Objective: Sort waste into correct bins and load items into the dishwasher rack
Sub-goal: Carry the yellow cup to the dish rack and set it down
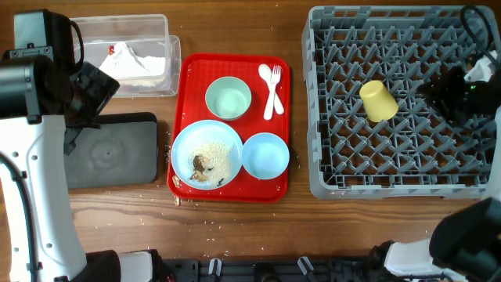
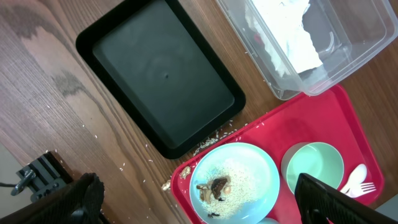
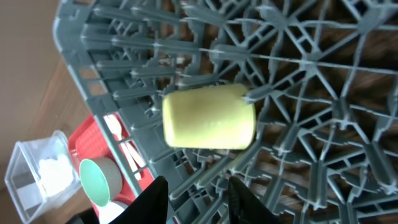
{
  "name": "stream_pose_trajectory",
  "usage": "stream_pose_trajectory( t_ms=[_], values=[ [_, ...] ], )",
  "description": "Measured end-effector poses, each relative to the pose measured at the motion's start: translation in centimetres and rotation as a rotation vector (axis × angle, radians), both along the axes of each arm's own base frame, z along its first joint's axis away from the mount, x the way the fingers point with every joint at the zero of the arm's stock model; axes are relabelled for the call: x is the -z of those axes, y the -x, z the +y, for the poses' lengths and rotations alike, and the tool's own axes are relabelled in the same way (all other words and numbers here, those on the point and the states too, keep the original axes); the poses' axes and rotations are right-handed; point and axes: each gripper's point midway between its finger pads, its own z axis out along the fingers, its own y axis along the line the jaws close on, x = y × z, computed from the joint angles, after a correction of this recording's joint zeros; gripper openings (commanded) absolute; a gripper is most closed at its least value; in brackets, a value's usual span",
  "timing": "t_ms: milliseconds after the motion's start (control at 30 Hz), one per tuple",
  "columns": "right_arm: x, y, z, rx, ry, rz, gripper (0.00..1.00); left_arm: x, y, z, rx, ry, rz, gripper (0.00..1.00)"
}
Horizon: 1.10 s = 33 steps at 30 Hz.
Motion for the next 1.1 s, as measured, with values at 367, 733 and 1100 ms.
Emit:
stream_pose_trajectory(
  t_ms=[367,733,1100],
  values=[
    [2.5,-6.5,10.0,-0.242,0.207,-0.067,0.04,0.0,0.0,0.0,0.000,0.000,0.000,1.00],
    [8.0,-5.5,6.3,-0.116,0.381,0.177,0.04,0.0,0.0,0.0,0.000,0.000,0.000,1.00],
    [4.2,-1.2,3.2,0.009,0.493,0.260,0.04,0.0,0.0,0.0,0.000,0.000,0.000,1.00]
  ],
)
